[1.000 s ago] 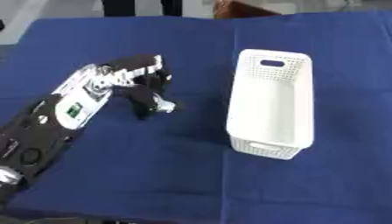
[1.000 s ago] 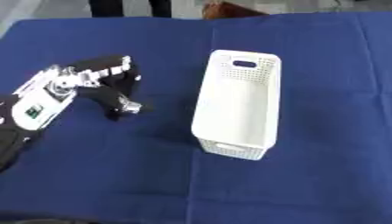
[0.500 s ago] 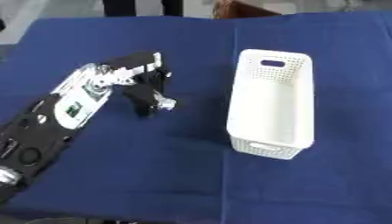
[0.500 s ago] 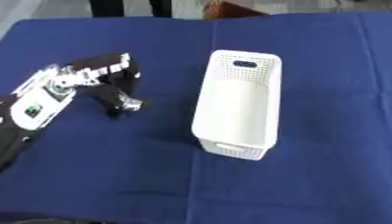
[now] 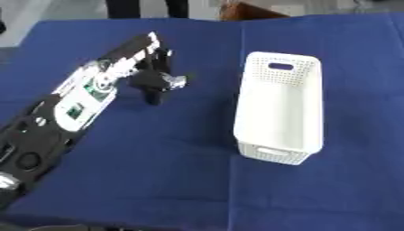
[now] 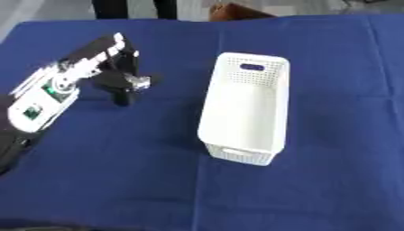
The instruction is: Pick up objects on the table and place them in the box.
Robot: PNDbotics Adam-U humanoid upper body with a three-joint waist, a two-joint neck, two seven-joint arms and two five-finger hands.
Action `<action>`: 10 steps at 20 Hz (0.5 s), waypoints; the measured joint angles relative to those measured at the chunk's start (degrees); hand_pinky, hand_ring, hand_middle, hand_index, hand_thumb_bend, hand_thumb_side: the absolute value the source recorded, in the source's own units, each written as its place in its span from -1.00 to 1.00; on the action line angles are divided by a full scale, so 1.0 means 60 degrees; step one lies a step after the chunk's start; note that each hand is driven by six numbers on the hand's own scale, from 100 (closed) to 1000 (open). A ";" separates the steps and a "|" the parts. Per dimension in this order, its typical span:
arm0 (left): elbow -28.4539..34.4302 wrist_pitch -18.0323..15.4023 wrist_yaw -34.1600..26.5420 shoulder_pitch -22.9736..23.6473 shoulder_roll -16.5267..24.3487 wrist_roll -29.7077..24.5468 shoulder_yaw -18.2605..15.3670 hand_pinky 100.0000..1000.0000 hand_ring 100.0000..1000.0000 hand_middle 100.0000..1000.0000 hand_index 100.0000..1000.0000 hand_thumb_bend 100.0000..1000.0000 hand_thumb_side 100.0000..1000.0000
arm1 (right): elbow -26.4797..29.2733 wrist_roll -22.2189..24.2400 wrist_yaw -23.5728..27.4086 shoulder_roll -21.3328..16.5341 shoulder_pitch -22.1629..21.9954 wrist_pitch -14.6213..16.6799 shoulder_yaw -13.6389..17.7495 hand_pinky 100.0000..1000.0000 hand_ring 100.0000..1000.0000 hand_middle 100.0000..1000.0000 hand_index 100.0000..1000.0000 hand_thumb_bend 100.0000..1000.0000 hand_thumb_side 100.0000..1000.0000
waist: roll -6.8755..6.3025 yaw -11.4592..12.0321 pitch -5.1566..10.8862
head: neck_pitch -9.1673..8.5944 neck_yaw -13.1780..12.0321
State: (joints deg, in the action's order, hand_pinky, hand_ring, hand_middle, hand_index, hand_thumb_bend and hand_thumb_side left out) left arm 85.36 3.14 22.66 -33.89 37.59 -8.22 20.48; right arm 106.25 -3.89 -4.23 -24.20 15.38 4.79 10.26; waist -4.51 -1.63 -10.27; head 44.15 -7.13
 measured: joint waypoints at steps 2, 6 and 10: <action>0.0050 0.0043 -0.0025 -0.0039 0.0000 -0.0038 0.0003 -1.00 -1.00 -1.00 -1.00 -0.11 0.18 | 0.0000 0.0000 0.0000 -0.0029 0.0000 0.0000 0.0001 0.12 0.36 0.59 0.87 -1.00 0.54 | 0.0000 -0.0001 0.0001 | 0.0000 0.0003; 0.0135 0.0110 -0.0169 -0.0270 -0.0001 -0.0145 0.0034 -1.00 -1.00 -1.00 -1.00 -0.12 0.18 | 0.0000 0.0000 -0.0001 -0.0055 0.0000 0.0000 0.0001 0.12 0.36 0.59 0.87 -1.00 0.54 | -0.0001 -0.0001 0.0008 | 0.0000 0.0006; 0.0279 0.0158 -0.0347 -0.0579 -0.0003 -0.0233 0.0056 -1.00 -1.00 -1.00 -1.00 -0.09 0.17 | 0.0000 0.0002 -0.0001 -0.0055 0.0000 -0.0002 0.0001 0.12 0.36 0.59 0.87 -1.00 0.54 | -0.0002 -0.0001 0.0058 | 0.0000 0.0007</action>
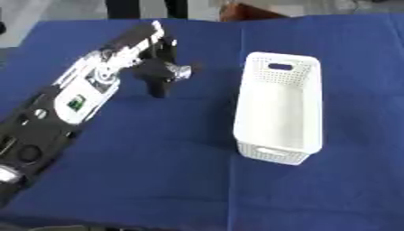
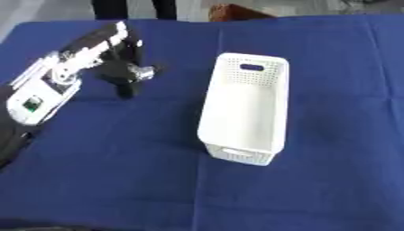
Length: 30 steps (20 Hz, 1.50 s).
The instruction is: Pick up objects on the table and place them in the box.
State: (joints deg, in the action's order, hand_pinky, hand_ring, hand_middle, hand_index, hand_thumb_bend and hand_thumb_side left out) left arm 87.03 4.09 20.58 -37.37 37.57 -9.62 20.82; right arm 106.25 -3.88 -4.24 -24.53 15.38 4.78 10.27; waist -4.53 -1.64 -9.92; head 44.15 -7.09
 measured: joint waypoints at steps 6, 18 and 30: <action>0.0121 0.0090 -0.0088 -0.0159 -0.0004 -0.0078 0.0001 -1.00 -1.00 -1.00 -1.00 -0.09 0.18 | 0.0000 0.0001 0.0000 0.0000 0.0000 0.0000 0.0000 0.12 0.36 0.59 0.87 -1.00 0.54 | -0.0015 -0.0009 0.0000 | 0.0000 0.0022; 0.0355 0.0071 -0.0203 -0.2141 -0.1112 -0.0815 0.0642 -1.00 -1.00 -1.00 -1.00 -0.10 0.18 | -0.0006 0.0003 -0.0007 0.0000 -0.0075 -0.0002 0.0000 0.12 0.36 0.59 0.87 -1.00 0.54 | -0.0034 -0.0003 0.0023 | 0.0000 0.0067; 0.0280 0.0011 -0.0228 -0.2835 -0.2082 -0.1158 0.0893 -1.00 -1.00 -1.00 -1.00 -0.11 0.19 | -0.0007 0.0012 -0.0003 0.0000 -0.0074 0.0004 -0.0004 0.12 0.36 0.59 0.87 -1.00 0.54 | 0.0001 -0.0036 0.0022 | 0.0000 0.0064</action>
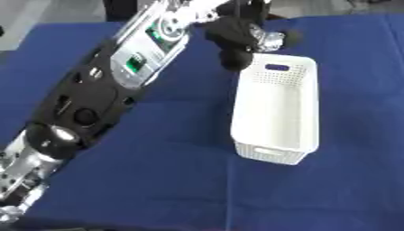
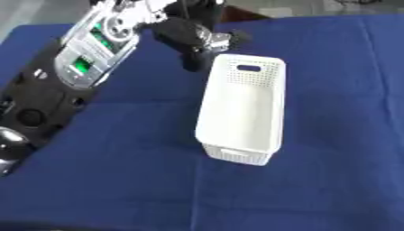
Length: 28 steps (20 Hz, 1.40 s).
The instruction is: Pick up objects on the table and place them in the box.
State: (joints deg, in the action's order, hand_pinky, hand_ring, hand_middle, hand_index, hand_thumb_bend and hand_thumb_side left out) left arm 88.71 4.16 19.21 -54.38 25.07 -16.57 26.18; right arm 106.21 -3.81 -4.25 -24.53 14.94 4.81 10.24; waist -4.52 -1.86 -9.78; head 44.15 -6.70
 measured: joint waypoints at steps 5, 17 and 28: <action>-0.0072 -0.0049 0.0008 -0.0156 -0.0300 -0.0044 0.0094 -1.00 -1.00 -1.00 -1.00 -0.11 0.19 | 0.0000 0.0006 0.0000 0.0004 0.0003 0.0003 -0.0004 0.12 0.36 0.59 0.87 -1.00 0.54 | 0.0059 -0.0035 -0.0018 | 0.0000 -0.0021; -0.0743 -0.0413 0.0521 -0.0232 -0.1220 -0.0085 0.0410 -1.00 -1.00 -1.00 -1.00 -0.13 0.21 | 0.0001 0.0083 0.0024 0.0102 0.0172 0.0053 -0.0112 0.12 0.36 0.59 0.87 -1.00 0.54 | 0.0180 -0.0311 -0.0205 | 0.0000 -0.0177; -0.1808 -0.1187 0.1306 -0.0205 -0.1992 0.0062 0.0644 -1.00 -1.00 -1.00 -1.00 -0.13 0.23 | 0.0006 0.0180 0.0098 0.0225 0.0349 0.0075 -0.0179 0.12 0.36 0.59 0.87 -1.00 0.54 | 0.0257 -0.0469 -0.0271 | 0.0000 -0.0335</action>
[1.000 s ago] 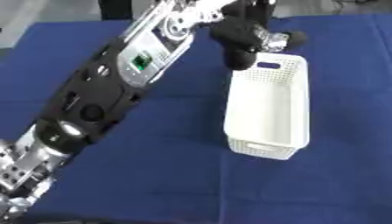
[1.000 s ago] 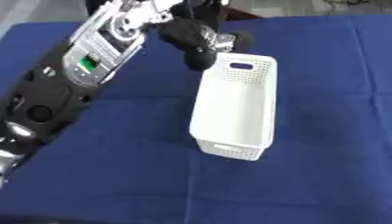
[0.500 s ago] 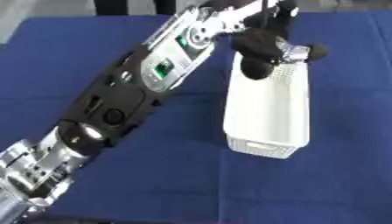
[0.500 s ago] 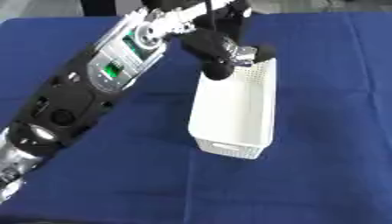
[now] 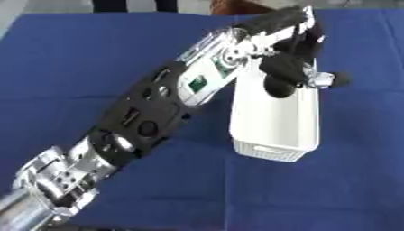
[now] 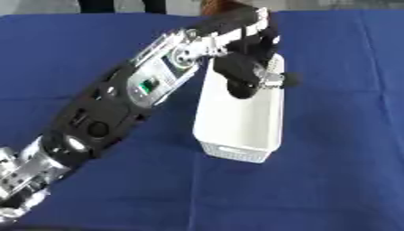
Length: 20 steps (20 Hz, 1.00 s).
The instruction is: Pick up objects on the table and place them in the box.
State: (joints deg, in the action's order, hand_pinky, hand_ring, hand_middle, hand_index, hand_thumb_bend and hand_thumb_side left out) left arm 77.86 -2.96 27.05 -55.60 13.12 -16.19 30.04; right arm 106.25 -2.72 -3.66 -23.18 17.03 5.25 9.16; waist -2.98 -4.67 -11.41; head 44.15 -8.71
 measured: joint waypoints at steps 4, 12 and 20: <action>-0.0251 -0.0202 0.0237 0.0129 -0.0120 0.0095 0.0007 -1.00 -1.00 -1.00 -1.00 -0.08 0.25 | 0.0000 0.0019 0.0003 0.0038 0.0010 -0.0010 -0.0026 0.12 0.35 0.58 0.87 -1.00 0.54 | 0.0029 -0.0022 -0.0008 | 0.0000 -0.0009; -0.0603 -0.0830 0.1190 0.0359 -0.0138 0.0527 0.0062 -1.00 -1.00 -1.00 -0.94 0.04 0.40 | 0.0001 0.0050 0.0004 0.0042 0.0032 -0.0018 -0.0047 0.12 0.35 0.58 0.87 -1.00 0.54 | 0.0043 -0.0053 -0.0047 | 0.0000 -0.0061; -0.1249 -0.1860 0.2188 0.0566 -0.0209 -0.0330 0.0136 0.56 0.72 0.77 0.81 0.50 0.88 | 0.0002 0.0060 0.0004 0.0043 0.0035 -0.0010 -0.0047 0.12 0.35 0.58 0.87 -1.00 0.55 | 0.0046 -0.0075 -0.0055 | 0.0000 -0.0087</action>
State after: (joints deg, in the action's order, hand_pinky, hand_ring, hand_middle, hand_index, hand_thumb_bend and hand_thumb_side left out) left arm 70.37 -14.12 40.18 -52.20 11.87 -18.18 30.86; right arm 106.26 -2.37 -3.64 -22.92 17.24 5.20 8.88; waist -2.70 -5.12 -11.74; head 44.15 -9.24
